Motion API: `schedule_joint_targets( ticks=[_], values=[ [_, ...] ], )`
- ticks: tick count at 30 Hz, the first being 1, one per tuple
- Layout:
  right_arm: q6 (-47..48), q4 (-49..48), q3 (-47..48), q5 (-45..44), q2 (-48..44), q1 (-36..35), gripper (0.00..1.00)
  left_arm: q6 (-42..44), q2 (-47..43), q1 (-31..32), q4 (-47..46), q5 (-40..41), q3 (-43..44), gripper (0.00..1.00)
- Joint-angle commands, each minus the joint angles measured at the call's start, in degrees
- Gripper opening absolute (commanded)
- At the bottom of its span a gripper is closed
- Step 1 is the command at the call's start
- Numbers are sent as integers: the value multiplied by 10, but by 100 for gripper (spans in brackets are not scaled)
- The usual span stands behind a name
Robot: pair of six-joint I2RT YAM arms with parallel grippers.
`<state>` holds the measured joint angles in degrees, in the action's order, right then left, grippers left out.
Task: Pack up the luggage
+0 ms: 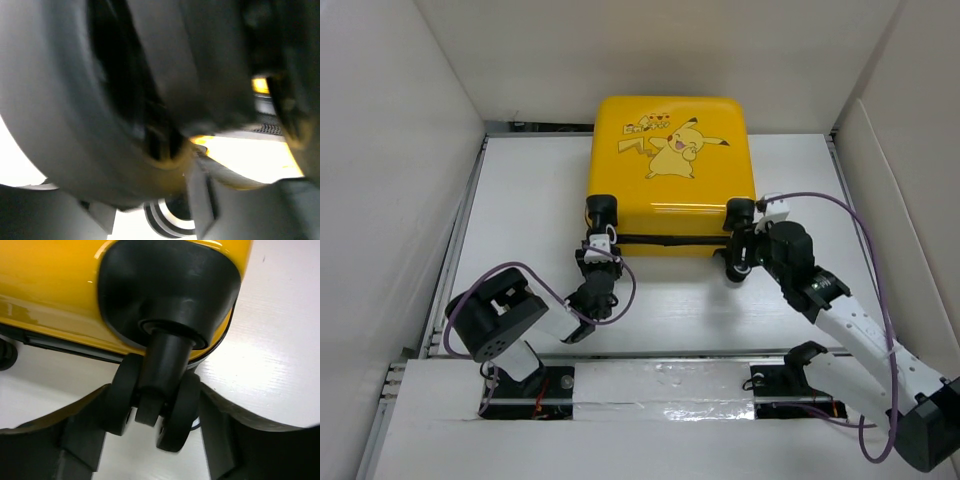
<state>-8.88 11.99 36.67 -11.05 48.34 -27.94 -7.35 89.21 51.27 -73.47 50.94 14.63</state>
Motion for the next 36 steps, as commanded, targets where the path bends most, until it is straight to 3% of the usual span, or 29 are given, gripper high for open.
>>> schedule_joint_targets(
  ticks=[1,2,3,4,5,6,7,8,9,17,23,25,26,27,28,30,31,34,36],
  values=[
    [-5,-88,-5,16,-1,27,64,4,-7,-31,-433,-4,7,42],
    [-4,-93,-5,22,4,34,62,6,-9,-31,-435,-11,7,41],
    [-4,-97,-4,26,13,45,50,8,-11,-31,-438,-18,7,39],
    [-6,-101,-3,27,18,45,37,10,-11,-31,-439,-22,8,33],
    [-7,-108,-5,24,24,53,16,13,-12,-39,-446,-32,7,29],
    [-8,-112,-6,27,27,65,12,16,-13,-47,-448,-36,6,24],
    [-11,-112,-11,34,25,70,9,21,-15,-52,-450,-36,4,8],
    [-13,-114,-19,38,19,70,8,24,-18,-61,-450,-35,1,0],
    [-15,-134,-26,38,12,76,2,29,-31,-61,-449,-40,-4,0],
    [-9,-141,-70,71,-48,104,0,-26,-115,-80,-396,-112,-57,0],
    [3,-122,-76,96,-78,104,0,-116,-198,-93,-310,-318,-80,0],
    [-1,-80,-69,88,-99,104,14,-136,-242,-93,-238,-346,-81,1],
    [2,-70,-66,72,-111,104,25,-146,-257,-99,-220,-355,-89,4],
    [5,-46,-62,60,-124,104,57,-157,-271,-99,-191,-371,-94,7],
    [8,-36,-56,51,-154,104,76,-160,-299,-104,-172,-375,-99,15],
    [21,-10,-30,42,-183,104,100,-181,-355,-110,-111,-375,-113,26],
    [27,-1,-18,49,-189,104,100,-184,-373,-110,-91,-373,-118,39],
    [28,8,24,142,-169,92,100,-215,-464,-115,20,-330,-125,44],
    [4,-33,26,178,-134,36,100,-238,-525,-121,119,-285,-120,42]
  ],
)
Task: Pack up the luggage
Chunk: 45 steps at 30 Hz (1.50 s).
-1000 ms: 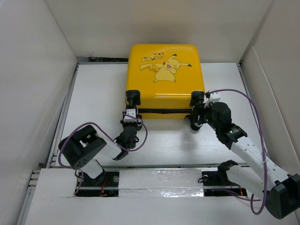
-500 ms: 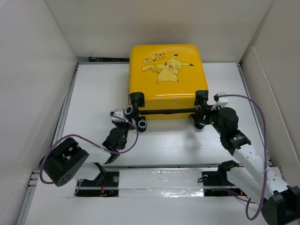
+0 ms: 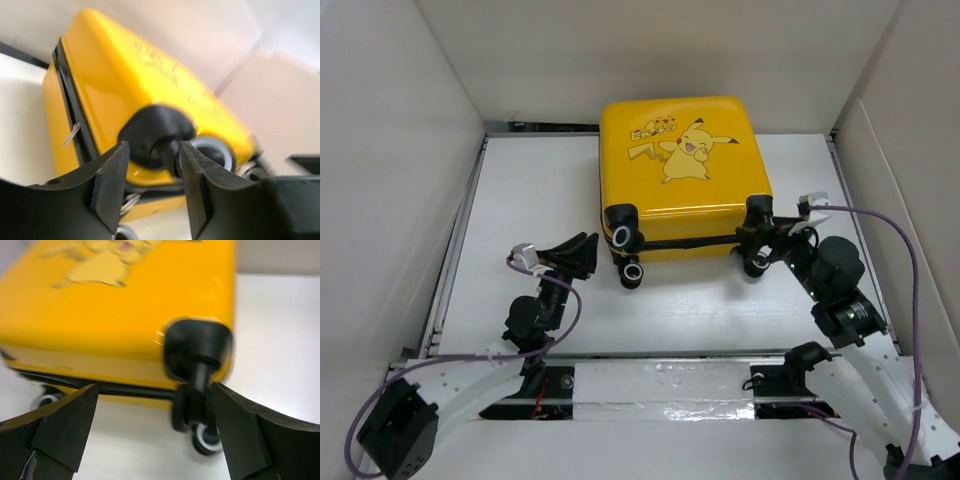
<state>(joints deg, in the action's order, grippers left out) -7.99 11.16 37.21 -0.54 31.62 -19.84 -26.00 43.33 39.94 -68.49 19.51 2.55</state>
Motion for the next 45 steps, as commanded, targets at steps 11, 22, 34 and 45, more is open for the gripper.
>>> schedule_joint_targets(
  ticks=[11,22,34,45],
  values=[
    [-64,-294,79,43,315,-324,50,-129,-71,-56,164,-54,13,41],
    [-114,-406,170,68,503,-349,100,-157,-31,-61,127,-90,13,40],
    [-148,-430,204,19,561,-349,60,-162,-6,-66,110,-111,0,40],
    [-156,-470,152,46,507,-330,9,-179,54,-66,77,-141,-4,34]
  ],
)
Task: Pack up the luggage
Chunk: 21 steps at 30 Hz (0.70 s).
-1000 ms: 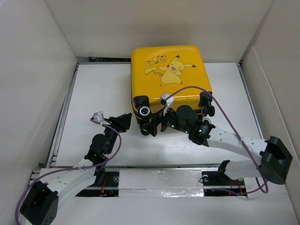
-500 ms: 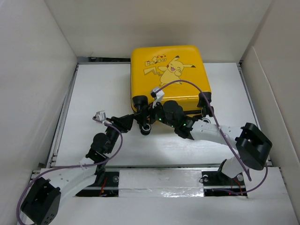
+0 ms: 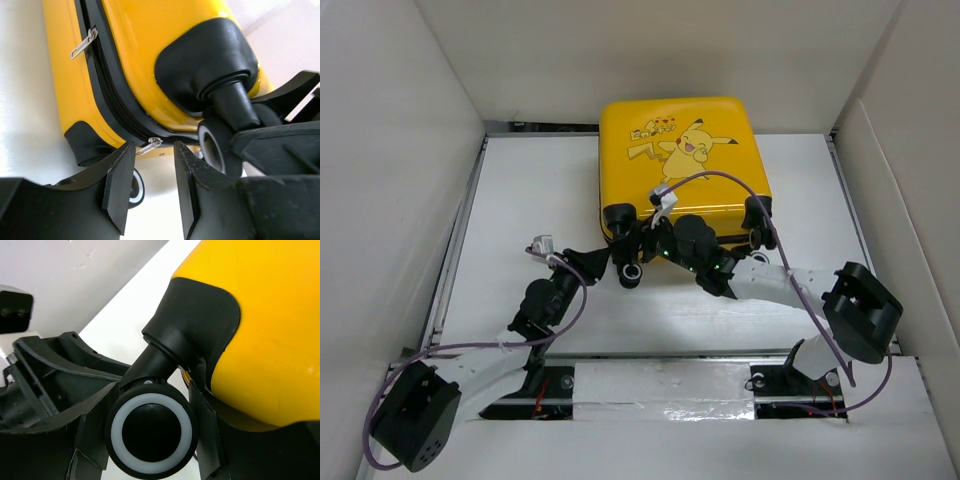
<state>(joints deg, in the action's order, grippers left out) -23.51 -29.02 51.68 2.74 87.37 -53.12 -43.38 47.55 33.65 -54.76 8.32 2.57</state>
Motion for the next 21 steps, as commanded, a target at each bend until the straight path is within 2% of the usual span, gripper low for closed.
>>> schedule_joint_targets(
  ticks=[1,3,4,7,10,15,21],
  values=[
    [6,-48,16,14,-55,3,9,-2,31,-3,-74,-39,-5,33],
    [10,-41,21,25,-59,3,9,13,53,-3,-116,-60,0,23],
    [11,-34,32,30,-56,3,9,14,83,-3,-132,-66,1,15],
    [13,-20,53,58,-42,3,9,22,154,-3,-208,-80,3,15],
    [9,-17,72,80,-34,3,8,37,218,21,-266,-88,17,16],
    [16,-3,86,75,-33,3,7,26,291,21,-370,-93,18,29],
    [18,-2,88,79,-25,-2,6,36,312,32,-384,-45,28,35]
  ],
)
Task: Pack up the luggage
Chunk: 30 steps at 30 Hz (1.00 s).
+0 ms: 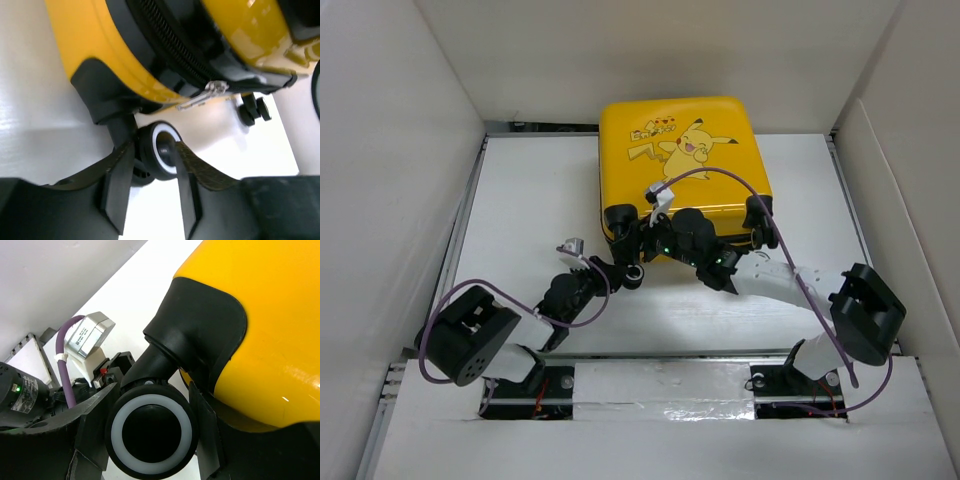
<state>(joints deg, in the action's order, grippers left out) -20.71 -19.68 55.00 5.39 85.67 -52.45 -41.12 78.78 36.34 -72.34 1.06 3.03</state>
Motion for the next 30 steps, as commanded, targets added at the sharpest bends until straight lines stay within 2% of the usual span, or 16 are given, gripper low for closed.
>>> schedule_joint_targets(
  ticks=[1,2,6,10,17,25,30],
  values=[
    [-11,-98,55,54,-6,-9,6,17,-3,15,-204,40,26,36],
    [-12,-100,56,55,-4,-14,6,24,-6,34,-200,54,35,39],
    [-12,-99,62,59,-2,-14,6,69,-15,71,-177,154,58,41],
    [-11,-97,64,61,-5,-20,5,84,-14,71,-196,188,70,41],
    [-11,-99,63,74,-9,-25,5,123,7,71,-206,255,100,35],
    [-15,-115,53,86,-4,-36,3,176,50,125,-292,319,131,34],
    [-20,-123,32,88,-13,-36,2,196,38,138,-304,337,143,29]
  ],
)
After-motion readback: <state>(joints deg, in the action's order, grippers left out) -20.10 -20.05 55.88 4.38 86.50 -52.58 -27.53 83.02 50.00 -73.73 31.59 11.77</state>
